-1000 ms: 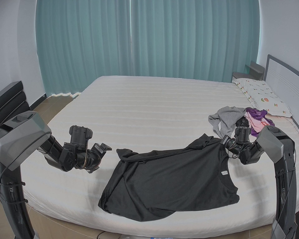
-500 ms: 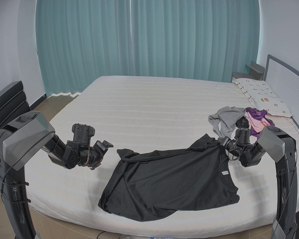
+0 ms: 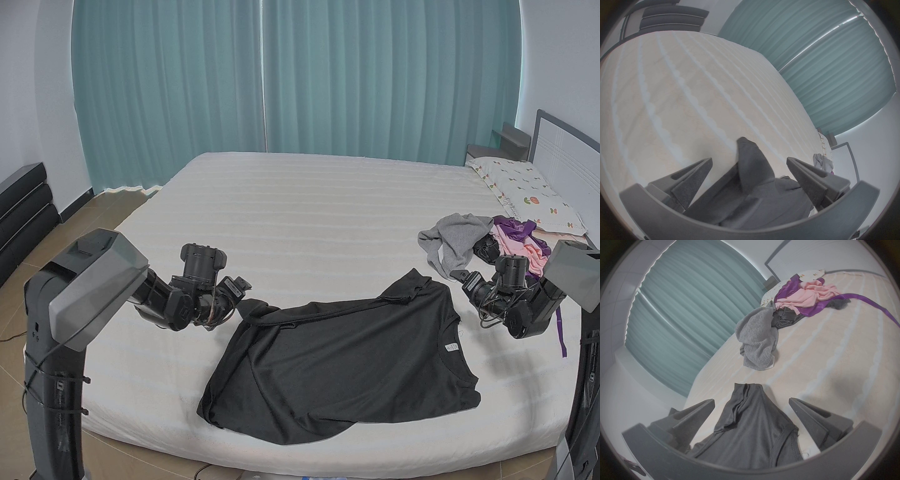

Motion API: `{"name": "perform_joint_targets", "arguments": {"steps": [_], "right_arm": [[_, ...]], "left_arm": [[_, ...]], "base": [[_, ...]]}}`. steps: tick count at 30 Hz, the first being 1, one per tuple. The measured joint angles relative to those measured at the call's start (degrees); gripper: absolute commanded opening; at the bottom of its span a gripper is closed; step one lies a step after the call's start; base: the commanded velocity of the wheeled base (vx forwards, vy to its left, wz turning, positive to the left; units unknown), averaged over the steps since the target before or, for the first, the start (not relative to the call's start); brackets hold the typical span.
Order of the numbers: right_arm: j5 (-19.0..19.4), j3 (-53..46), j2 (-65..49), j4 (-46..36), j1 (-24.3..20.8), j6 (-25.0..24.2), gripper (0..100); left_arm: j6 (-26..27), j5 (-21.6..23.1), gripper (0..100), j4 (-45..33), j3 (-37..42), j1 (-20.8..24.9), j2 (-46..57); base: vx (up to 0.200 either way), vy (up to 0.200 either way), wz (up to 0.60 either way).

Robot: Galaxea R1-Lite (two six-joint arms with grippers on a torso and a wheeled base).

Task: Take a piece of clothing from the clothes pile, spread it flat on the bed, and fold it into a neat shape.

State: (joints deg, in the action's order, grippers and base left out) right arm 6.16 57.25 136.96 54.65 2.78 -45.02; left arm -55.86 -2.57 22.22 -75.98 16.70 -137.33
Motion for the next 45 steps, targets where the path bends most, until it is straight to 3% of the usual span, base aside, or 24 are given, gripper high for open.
{"name": "perform_joint_targets", "arguments": {"steps": [8, 9, 15, 23, 33, 34, 45], "right_arm": [[1.23, -2.56, -2.80, 0.59, 1.12, -4.11, 100], [1.28, -2.65, -2.95, 0.59, 1.12, -4.16, 100], [1.30, -2.97, -3.34, 0.69, 0.94, -4.19, 100], [1.30, -3.15, -3.44, 0.72, 0.83, -4.19, 100], [1.19, -3.63, -3.33, 0.77, 0.46, -4.08, 100], [1.15, -3.67, -3.28, 0.77, 0.33, -4.00, 100], [0.93, -3.94, -2.78, 0.85, 0.02, -3.18, 100]], "left_arm": [[1.06, -1.56, 100, -4.57, -9.33, 3.74, -6.85], [1.08, -1.63, 0, -4.61, -9.94, 3.85, -7.44], [1.10, -2.79, 0, -4.22, -11.95, 3.89, -9.20], [1.19, -9.44, 0, -4.41, -20.74, 2.29, -10.80], [2.95, -10.58, 0, -4.66, -32.26, 0.07, -13.86], [3.28, -10.59, 100, -4.66, -32.76, -0.04, -14.41], [3.66, -11.35, 100, -5.28, -36.08, -2.07, -17.19]], "base": [[0.000, 0.000, 0.00], [0.000, 0.000, 0.00], [0.000, 0.000, 0.00], [0.000, 0.000, 0.00], [0.000, 0.000, 0.00], [0.000, 0.000, 0.00], [0.000, 0.000, 0.00]]}}
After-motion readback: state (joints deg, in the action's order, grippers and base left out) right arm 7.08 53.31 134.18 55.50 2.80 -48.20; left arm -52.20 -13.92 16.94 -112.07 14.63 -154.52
